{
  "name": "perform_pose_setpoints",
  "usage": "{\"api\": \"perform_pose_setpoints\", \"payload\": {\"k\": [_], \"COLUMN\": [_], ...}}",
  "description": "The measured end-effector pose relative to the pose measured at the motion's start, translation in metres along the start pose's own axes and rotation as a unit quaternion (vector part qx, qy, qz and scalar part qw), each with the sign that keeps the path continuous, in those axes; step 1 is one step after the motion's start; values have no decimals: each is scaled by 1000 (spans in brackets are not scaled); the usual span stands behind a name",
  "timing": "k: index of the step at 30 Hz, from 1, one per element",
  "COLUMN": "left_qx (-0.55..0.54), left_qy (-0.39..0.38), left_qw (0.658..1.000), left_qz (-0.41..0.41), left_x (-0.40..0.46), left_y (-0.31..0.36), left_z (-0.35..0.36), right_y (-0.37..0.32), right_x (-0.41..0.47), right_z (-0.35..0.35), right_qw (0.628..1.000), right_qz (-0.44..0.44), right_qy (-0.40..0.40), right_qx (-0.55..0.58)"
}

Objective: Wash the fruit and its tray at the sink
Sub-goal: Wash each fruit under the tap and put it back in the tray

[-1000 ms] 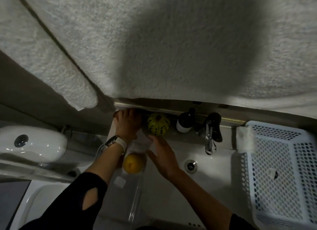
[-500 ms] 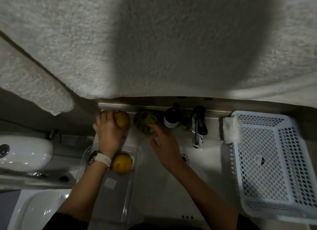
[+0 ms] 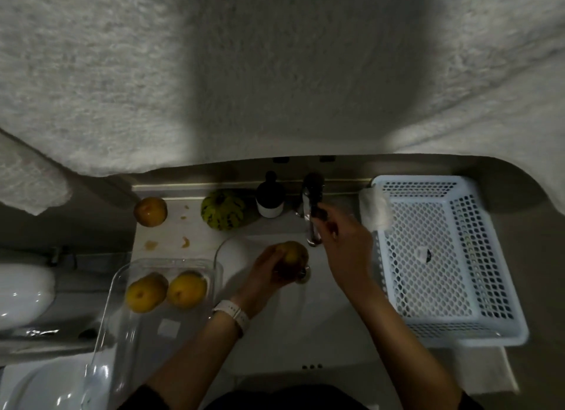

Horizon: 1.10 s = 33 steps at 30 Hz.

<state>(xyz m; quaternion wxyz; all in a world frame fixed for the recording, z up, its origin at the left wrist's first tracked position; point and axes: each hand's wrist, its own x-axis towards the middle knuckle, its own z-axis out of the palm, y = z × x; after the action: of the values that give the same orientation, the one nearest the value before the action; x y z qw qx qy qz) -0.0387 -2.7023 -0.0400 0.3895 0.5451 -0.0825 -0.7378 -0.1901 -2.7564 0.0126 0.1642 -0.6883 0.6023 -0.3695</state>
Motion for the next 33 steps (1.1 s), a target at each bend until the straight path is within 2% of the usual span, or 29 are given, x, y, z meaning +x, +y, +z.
{"api": "perform_pose_setpoints", "payload": {"k": [4, 7, 9, 10, 11, 13, 14, 16, 18, 19, 20, 23, 25, 28, 30, 33], "left_qx": [-110, -78, -48, 6, 156, 382, 403, 284, 79, 8, -24, -20, -60, -102, -117, -102], "left_qy": [-21, -56, -51, -65, -62, -63, -75, -102, -92, -75, -70, -64, -61, -59, -57, -67], "left_qw": [983, 988, 991, 993, 985, 920, 909, 953, 990, 989, 985, 986, 982, 979, 977, 979], "left_qz": [-147, -124, -114, -99, -47, 66, 76, 29, -71, -129, -153, -156, -166, -168, -171, -165], "left_x": [19, 28, 36, 39, 39, 39, 40, 43, 48, 48, 54, 54, 53, 57, 57, 56], "left_y": [0, -3, -1, 1, 0, -4, -6, -6, -3, -2, -4, -4, -5, -10, -12, -15], "left_z": [16, 24, 26, 26, 26, 27, 27, 27, 31, 32, 30, 33, 35, 36, 36, 40], "right_y": [7, 16, 20, 22, 24, 25, 25, 24, 23, 22, 20, 19, 22, 32, 43, 55], "right_x": [3, 4, 5, 7, 8, 12, 14, 19, 25, 27, 29, 29, 24, 5, -13, -36], "right_z": [0, -3, -4, -4, -3, -4, -4, -5, -6, -7, -7, -7, -6, 3, 16, 43], "right_qw": [999, 997, 996, 996, 995, 992, 992, 990, 991, 991, 992, 993, 996, 990, 978, 946], "right_qz": [-16, -43, -66, -78, -93, -118, -124, -134, -131, -127, -125, -106, -63, 55, 151, 277], "right_qy": [-39, -54, -53, -49, -44, -39, -37, -33, -32, -32, -33, -39, -35, -8, 3, -78], "right_qx": [26, 25, 20, 11, 0, -6, -3, -13, -5, 4, 9, 25, 56, 133, 145, 150]}}
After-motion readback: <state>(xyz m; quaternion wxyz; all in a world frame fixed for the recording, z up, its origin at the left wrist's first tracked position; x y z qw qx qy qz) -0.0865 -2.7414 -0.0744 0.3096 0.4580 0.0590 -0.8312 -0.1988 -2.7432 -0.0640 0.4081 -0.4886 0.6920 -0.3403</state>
